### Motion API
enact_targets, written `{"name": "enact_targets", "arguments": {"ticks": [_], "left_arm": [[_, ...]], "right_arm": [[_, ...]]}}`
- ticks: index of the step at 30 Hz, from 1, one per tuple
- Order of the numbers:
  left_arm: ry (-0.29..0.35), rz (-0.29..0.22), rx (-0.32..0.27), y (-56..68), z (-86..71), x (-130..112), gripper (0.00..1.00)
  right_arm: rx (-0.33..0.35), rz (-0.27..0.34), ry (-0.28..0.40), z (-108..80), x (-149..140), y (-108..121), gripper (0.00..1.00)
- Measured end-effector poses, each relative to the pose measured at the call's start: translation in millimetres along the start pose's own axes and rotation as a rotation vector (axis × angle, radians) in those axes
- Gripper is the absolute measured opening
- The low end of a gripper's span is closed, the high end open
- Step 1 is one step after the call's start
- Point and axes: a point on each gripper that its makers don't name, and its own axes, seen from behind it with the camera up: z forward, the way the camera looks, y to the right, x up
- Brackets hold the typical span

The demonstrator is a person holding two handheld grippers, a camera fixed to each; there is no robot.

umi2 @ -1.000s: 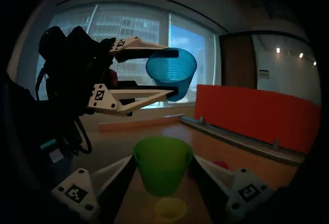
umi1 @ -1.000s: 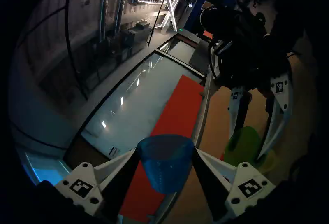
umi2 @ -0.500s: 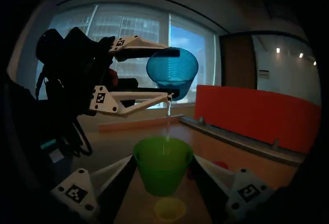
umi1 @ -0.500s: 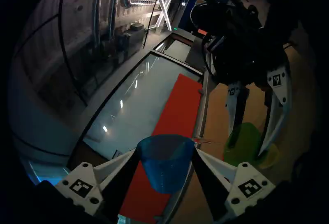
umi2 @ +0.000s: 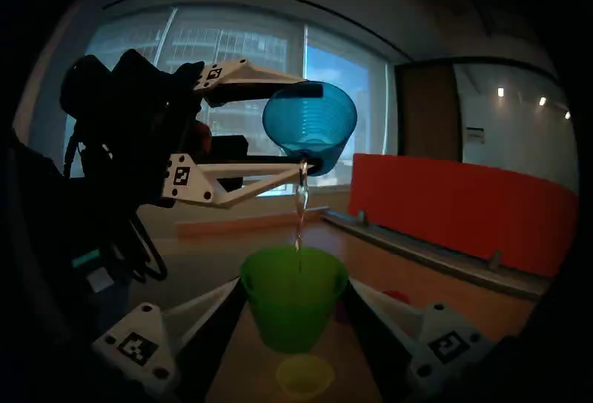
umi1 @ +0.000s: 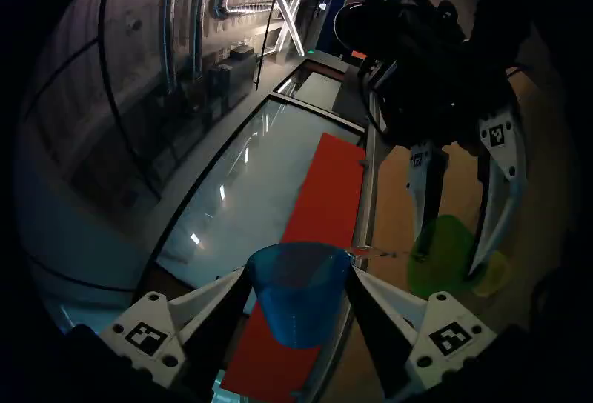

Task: Pour water

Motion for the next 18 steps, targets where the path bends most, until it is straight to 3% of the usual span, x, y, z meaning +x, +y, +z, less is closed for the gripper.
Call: {"name": "enact_targets", "arguments": {"ticks": [18], "left_arm": [[0.002,0.039,0.007,-1.1,0.0,3.2,0.87]], "right_arm": [[-0.003,-0.015,-0.003,-2.2,0.4,2.0,0.9]]}}
